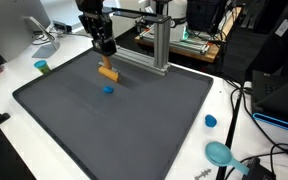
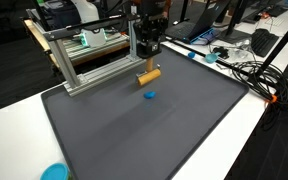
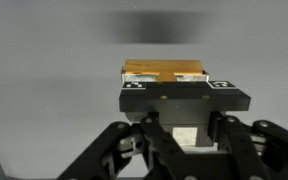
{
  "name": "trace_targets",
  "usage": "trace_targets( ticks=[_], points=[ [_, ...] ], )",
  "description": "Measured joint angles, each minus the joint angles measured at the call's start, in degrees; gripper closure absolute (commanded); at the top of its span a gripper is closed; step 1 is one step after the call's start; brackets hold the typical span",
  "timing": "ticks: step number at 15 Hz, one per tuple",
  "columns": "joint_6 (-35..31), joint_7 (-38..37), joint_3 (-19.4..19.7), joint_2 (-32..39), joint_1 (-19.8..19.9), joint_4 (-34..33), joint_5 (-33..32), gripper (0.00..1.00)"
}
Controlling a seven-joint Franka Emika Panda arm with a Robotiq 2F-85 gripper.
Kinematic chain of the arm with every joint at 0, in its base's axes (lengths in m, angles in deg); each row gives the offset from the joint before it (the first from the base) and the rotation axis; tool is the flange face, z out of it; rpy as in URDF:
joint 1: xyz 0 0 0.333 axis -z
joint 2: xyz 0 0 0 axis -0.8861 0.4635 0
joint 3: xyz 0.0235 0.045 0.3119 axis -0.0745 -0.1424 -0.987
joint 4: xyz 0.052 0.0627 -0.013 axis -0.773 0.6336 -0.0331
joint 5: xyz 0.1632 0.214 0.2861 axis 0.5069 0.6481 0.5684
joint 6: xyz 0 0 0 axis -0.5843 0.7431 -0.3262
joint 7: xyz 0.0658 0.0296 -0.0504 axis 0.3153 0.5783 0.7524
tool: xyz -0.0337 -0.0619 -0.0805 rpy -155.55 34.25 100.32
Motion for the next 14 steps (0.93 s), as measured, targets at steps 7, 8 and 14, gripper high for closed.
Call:
trace_targets(
  ticks=[7, 8, 14],
  points=[
    [-8.89, -3.70, -0.29, 5.37, 0.04, -0.19, 1.69, 0.78],
    [-9.46, -4.19, -0.22, 6.09, 0.05, -0.37, 1.68, 0.78],
    [-8.45, -4.44, 0.18, 6.55, 0.46, -0.84, 1.51, 0.78]
  ],
)
